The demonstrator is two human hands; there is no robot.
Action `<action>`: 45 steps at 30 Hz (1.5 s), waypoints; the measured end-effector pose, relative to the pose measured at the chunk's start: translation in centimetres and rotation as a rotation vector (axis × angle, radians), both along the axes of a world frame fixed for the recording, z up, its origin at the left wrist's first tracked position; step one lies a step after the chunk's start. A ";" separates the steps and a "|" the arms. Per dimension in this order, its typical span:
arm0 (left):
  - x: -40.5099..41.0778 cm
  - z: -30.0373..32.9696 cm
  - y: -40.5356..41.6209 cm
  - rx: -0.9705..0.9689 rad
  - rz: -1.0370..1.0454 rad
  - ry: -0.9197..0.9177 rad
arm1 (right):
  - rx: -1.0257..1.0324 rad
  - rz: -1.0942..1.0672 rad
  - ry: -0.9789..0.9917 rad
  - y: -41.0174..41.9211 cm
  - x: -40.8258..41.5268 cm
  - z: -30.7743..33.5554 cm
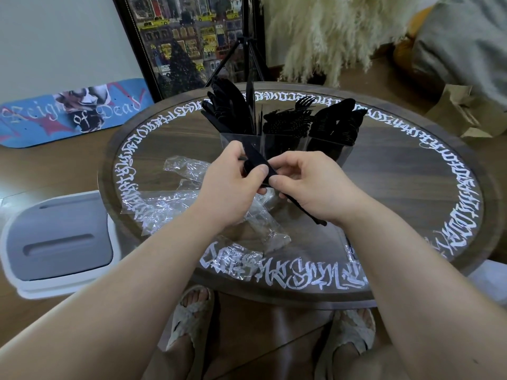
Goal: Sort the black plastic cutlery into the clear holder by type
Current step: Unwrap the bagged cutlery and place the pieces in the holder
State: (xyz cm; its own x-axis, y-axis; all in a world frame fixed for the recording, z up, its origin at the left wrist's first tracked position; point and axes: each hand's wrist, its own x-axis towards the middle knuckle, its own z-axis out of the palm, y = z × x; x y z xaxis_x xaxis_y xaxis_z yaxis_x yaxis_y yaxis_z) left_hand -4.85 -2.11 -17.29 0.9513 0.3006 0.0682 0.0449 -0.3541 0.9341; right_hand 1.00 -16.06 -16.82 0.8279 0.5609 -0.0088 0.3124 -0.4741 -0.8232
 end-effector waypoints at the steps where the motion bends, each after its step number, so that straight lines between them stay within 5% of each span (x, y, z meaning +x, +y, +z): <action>1: 0.0 0.2 0.0 -0.001 0.010 -0.007 | 0.011 0.008 0.004 0.0 0.0 0.1; 10: 0.3 1.1 1.9 0.010 0.208 -0.143 | -0.109 0.086 -0.037 -0.8 0.0 0.6; 24: -0.9 4.8 4.7 0.227 0.453 -0.495 | 0.030 -0.336 -0.005 -1.1 1.2 2.2; 35: 2.1 6.2 3.9 0.566 0.346 -0.331 | 0.125 -0.364 0.060 -1.3 0.6 3.4; 45: 3.7 8.0 4.3 0.557 0.393 -0.404 | 0.153 -0.400 0.094 -2.1 1.3 3.4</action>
